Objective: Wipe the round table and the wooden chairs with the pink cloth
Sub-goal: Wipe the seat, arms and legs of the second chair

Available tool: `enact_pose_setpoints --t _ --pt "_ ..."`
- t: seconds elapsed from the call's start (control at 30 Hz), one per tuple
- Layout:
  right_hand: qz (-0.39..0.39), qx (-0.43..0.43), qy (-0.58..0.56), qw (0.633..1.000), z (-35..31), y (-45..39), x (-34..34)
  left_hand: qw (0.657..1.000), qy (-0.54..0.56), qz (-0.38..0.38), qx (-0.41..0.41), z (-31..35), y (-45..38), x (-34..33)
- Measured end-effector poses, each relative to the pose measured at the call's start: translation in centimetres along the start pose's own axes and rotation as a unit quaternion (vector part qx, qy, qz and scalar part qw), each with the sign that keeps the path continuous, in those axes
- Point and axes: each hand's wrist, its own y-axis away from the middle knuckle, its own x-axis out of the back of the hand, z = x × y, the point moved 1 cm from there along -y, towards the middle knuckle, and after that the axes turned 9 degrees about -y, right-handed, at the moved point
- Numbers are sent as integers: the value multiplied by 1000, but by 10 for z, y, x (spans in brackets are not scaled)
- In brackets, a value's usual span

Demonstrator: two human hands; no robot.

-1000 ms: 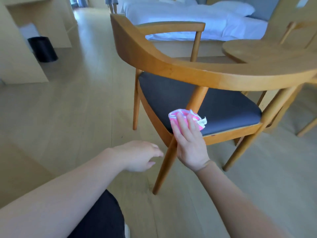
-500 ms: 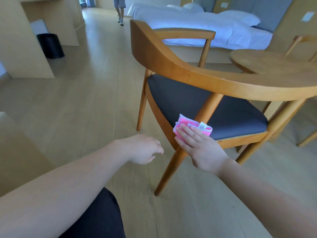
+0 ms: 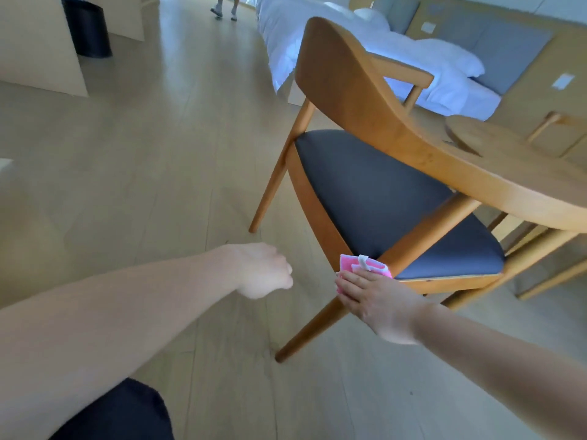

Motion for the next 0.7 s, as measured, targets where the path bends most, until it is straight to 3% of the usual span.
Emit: enact_pose_setpoints --t 0.27,0.6,0.7 --pt "-102 59 65 991 26 -38 39 999 29 18 11 -45 -7 -49" --pt "-218 84 59 971 53 -58 54 988 -6 155 -3 -48 -24 -79" --pt "-210 66 56 974 59 -66 54 980 4 200 1 -42 -28 -84"
